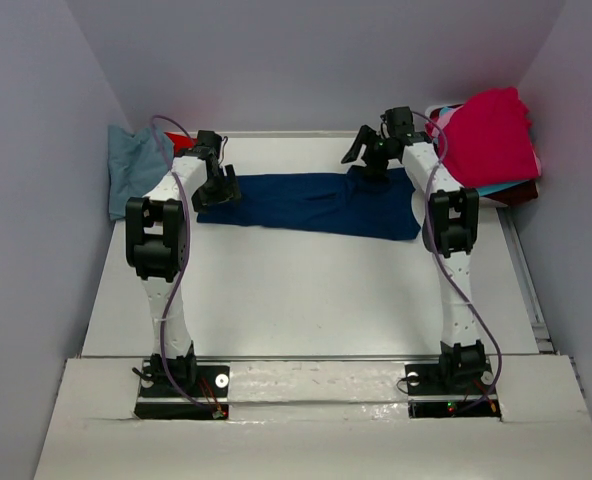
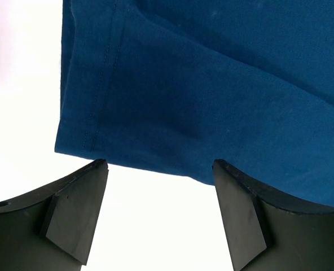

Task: Fold and stack the t-shirts
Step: Fold the tshirt

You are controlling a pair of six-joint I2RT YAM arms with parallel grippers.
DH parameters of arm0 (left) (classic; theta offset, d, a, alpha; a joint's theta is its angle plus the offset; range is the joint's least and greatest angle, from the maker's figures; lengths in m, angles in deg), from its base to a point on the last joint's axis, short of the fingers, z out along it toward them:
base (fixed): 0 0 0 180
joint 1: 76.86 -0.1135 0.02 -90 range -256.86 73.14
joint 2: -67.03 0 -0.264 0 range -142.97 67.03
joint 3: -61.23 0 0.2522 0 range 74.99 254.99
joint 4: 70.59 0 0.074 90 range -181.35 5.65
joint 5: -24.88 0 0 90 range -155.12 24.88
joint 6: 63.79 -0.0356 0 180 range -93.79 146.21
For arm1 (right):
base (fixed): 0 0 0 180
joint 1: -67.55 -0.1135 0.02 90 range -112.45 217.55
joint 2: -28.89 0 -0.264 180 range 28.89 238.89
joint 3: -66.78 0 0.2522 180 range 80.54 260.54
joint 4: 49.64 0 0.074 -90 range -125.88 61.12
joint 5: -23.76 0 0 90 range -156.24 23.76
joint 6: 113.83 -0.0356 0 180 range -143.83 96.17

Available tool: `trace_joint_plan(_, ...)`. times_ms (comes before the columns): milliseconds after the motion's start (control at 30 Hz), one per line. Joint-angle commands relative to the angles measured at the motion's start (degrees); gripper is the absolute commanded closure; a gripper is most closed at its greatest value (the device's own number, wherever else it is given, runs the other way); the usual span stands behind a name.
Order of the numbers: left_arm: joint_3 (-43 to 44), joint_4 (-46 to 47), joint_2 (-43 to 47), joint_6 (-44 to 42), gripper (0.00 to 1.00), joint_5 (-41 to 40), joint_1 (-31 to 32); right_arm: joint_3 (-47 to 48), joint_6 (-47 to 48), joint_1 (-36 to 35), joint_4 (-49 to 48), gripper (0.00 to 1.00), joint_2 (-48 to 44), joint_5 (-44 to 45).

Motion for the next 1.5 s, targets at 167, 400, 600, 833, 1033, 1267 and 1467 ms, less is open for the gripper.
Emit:
trace_joint_plan(167, -2.28, 1.74, 2.52, -0.29, 0.14, 0.36, 0.77, -5.30, 4.46, 0.03, -1.19, 0.20, -16.98, 4.14)
trace_joint_plan(400, -1.76, 2.53, 1.64, -0.38, 0.14, 2.73, 0.77, -11.17, 3.75, 0.03, 6.11, 0.23, -21.73, 4.32)
trace_joint_plan(600, -1.58, 3.41, 0.93, 0.15, 0.14, 3.87, 0.77, -22.14, 3.14, 0.03, 7.34, 0.60, -24.02, 5.90)
trace_joint_plan(833, -2.02, 3.94, 1.11, 0.24, 0.14, 3.96, 0.77, -26.92, 3.40, 0.03, 8.04, 0.93, -23.05, 7.48)
trace_joint_plan(1033, -2.63, 4.02, 1.55, 0.41, 0.14, 3.79, 0.77, -24.37, 3.40, 0.03, 9.89, 0.93, -19.55, 8.71)
trace_joint_plan(1267, -2.99, 3.85, 2.08, 0.33, 0.14, 3.26, 0.77, -20.33, 2.79, 0.03, 11.65, 0.93, -14.53, 8.63)
trace_joint_plan(1467, -2.81, 3.59, 2.16, 0.33, 0.14, 3.17, 0.77, -14.97, 2.96, 0.03, 13.14, 0.93, -10.40, 9.59)
